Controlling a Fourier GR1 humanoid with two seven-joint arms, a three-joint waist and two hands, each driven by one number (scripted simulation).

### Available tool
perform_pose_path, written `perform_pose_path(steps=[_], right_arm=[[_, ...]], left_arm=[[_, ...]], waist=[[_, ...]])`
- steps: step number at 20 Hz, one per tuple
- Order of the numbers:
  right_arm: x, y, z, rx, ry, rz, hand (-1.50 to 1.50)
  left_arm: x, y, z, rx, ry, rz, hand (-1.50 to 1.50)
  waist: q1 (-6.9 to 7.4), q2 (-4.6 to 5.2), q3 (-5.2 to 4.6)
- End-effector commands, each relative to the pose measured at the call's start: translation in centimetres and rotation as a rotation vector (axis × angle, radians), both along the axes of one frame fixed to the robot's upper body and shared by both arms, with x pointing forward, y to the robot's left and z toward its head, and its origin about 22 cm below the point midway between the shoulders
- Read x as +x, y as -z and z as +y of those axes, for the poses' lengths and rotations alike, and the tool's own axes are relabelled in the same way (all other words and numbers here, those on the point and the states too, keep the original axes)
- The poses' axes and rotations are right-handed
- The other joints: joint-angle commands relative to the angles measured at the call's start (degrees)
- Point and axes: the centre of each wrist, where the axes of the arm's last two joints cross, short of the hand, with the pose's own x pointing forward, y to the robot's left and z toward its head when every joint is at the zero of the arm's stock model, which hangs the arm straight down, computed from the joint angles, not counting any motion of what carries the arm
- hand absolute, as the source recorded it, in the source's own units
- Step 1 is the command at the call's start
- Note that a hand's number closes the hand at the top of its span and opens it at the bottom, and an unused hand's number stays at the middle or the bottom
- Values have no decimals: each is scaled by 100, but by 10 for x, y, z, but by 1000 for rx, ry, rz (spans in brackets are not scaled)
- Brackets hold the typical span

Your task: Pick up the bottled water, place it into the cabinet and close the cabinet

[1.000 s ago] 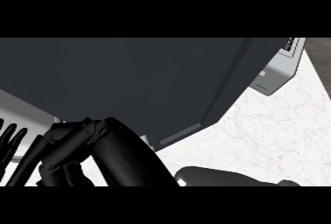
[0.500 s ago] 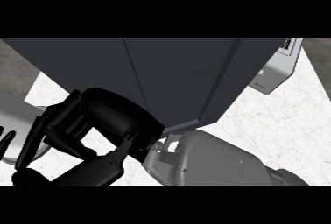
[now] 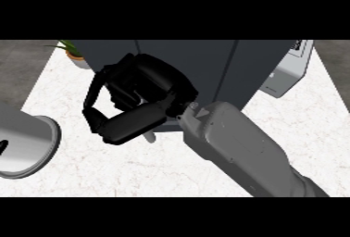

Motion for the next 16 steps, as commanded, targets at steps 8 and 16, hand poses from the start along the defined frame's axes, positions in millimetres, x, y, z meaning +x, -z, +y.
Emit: perform_pose_path(steps=[8, 16], right_arm=[[61, 12, -56, -68, 325, -105, 150], [78, 15, -73, -51, 426, -130, -150]], left_arm=[[5, -11, -2, 3, -4, -6, -150], [5, -14, -11, 7, 42, -5, -150]], waist=[[-23, 13, 3], [22, 48, 4]])
